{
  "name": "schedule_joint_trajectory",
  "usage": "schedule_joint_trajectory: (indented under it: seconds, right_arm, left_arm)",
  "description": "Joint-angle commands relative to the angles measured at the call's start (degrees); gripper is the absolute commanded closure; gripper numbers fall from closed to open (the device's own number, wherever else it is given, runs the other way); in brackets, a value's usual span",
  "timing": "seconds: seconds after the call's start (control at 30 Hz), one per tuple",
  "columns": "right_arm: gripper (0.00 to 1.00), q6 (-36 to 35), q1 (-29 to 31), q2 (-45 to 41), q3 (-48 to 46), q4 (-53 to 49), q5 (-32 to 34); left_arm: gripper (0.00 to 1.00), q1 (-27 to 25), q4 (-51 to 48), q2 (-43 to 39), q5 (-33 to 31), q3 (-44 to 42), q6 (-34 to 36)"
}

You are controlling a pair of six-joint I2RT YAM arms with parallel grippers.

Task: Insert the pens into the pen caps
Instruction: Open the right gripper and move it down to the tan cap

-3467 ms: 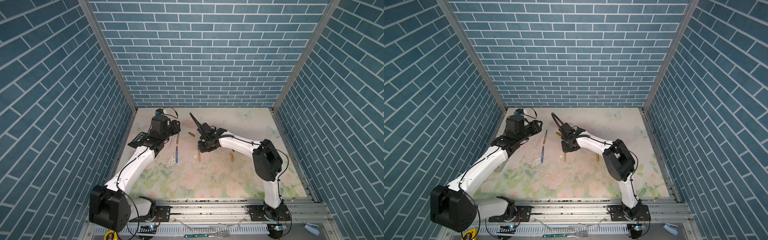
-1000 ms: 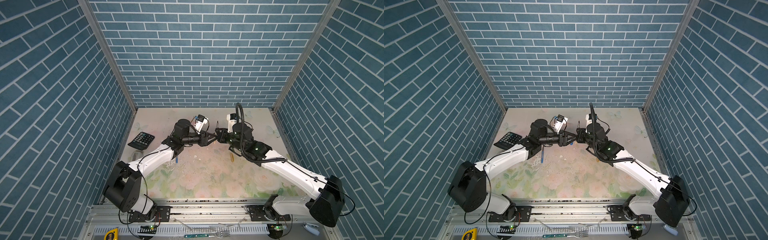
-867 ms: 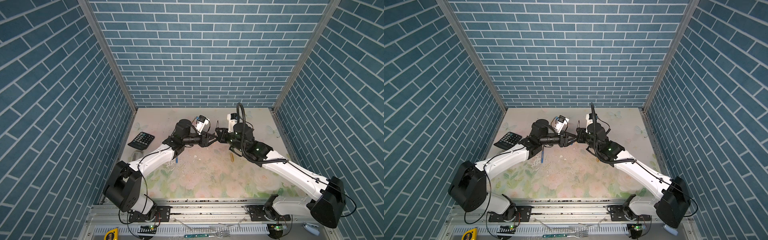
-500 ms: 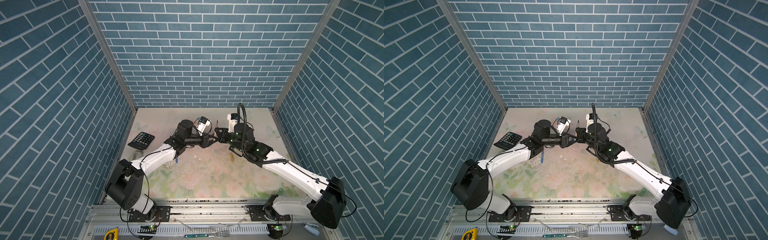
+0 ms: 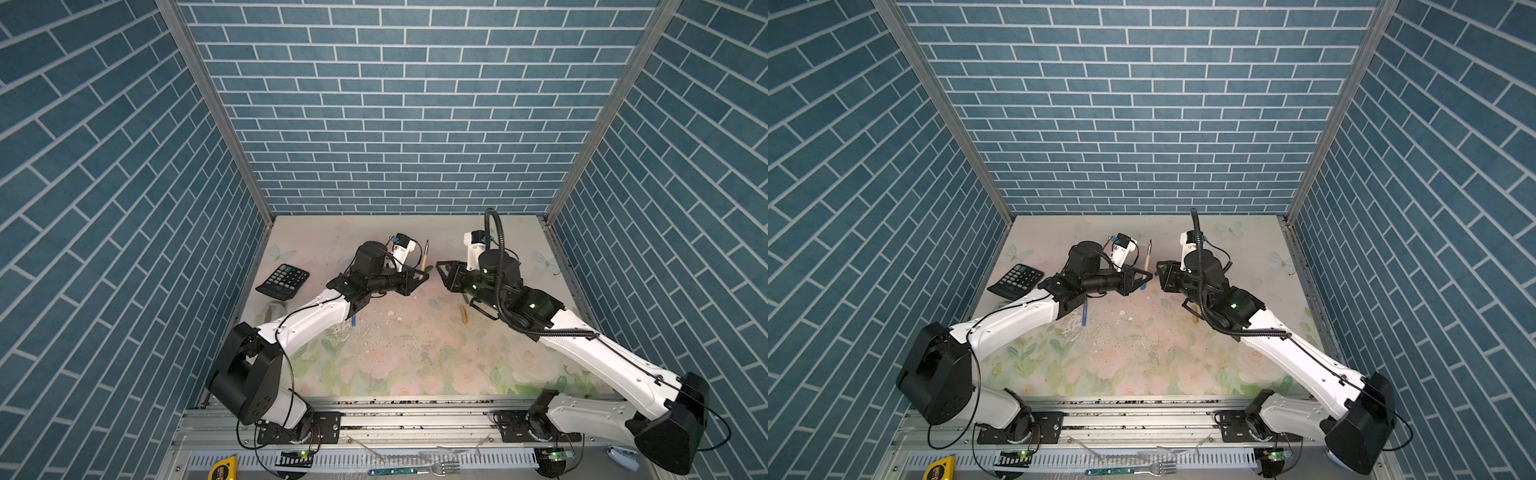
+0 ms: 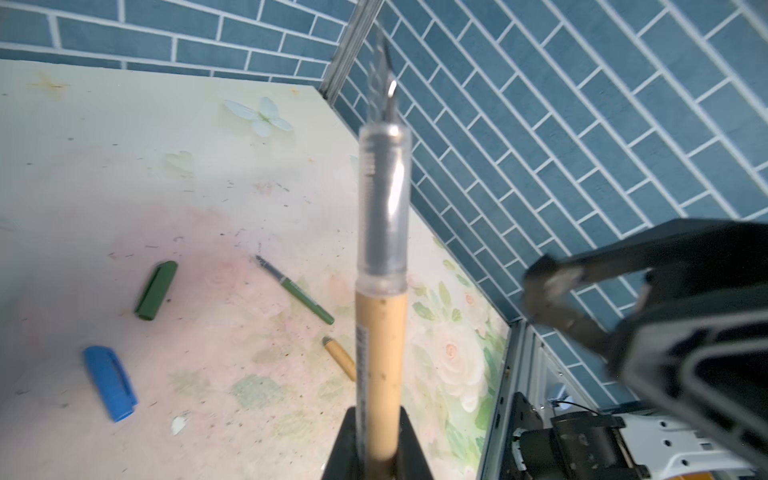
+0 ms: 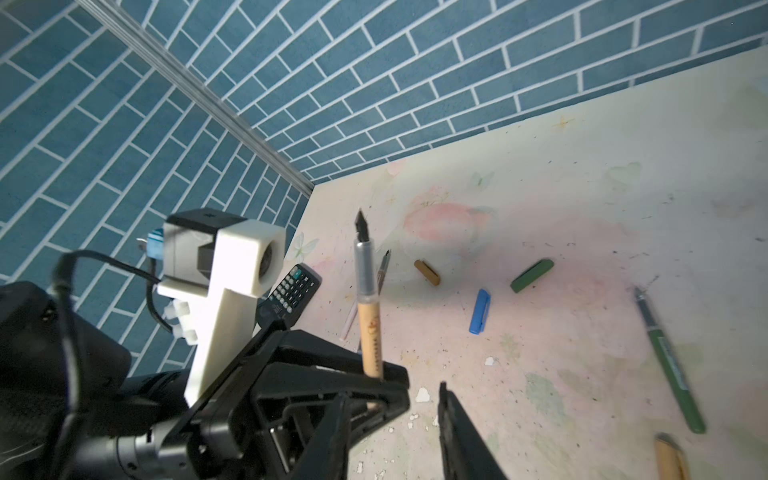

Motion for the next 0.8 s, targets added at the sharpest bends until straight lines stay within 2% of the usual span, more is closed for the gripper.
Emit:
schedule_joint_trajectory:
  seconds: [0.0, 0.07, 0.17, 0.2, 0.3, 0.5, 0.57, 0.7, 0.77]
  right_arm:
    - [0.67, -1.09, -6.81, -2.7, -1.48, -9.94, -4.44]
    - [0.76, -3.96, -11.02, -0.91, -1.62, -16.49, -7.11]
    - [0.91, -9.2, -13.96, 3.85, -2.14, -21.96, -8.71]
    - [0.93, -10.82, -14.72, 5.54, -2.22, -22.69, -11.48]
    - [0.94, -13.68, -15.97, 11.49, -2.18, -24.03, -11.89]
    - [0.9, -16.01, -16.74, 21.15, -3.34, -20.23, -12.28]
    - [0.96, -16.72, -16.99, 24.47, -3.29, -19.22, -13.67]
    - [0.96, -17.3, -16.99, 27.87, -3.24, -18.24, -14.06]
    - [0.93, -17.39, -17.06, 28.42, -3.58, -18.11, -12.96]
  left_arm:
    - [1.0, -0.11, -3.16, -3.14, -6.98, 0.53, 3.75]
    - [1.0, -0.12, -2.49, -4.37, -7.56, 0.05, 3.92]
    - [1.0, -0.4, -0.5, -5.48, -6.38, -0.67, 2.71]
    - [1.0, -0.58, -0.36, -5.61, -6.31, -0.75, 2.48]
    - [1.0, -1.4, 0.39, -5.95, -5.3, -0.84, 1.71]
    - [1.0, -2.96, 1.23, -5.57, -3.88, -0.93, 0.76]
    - [1.0, -3.26, 1.88, -5.45, -2.68, -0.93, 0.28]
    - [1.0, -4.04, 2.57, -5.68, -1.5, -1.0, 0.25]
    - [1.0, -4.4, 2.88, -5.91, -1.15, -1.08, 0.28]
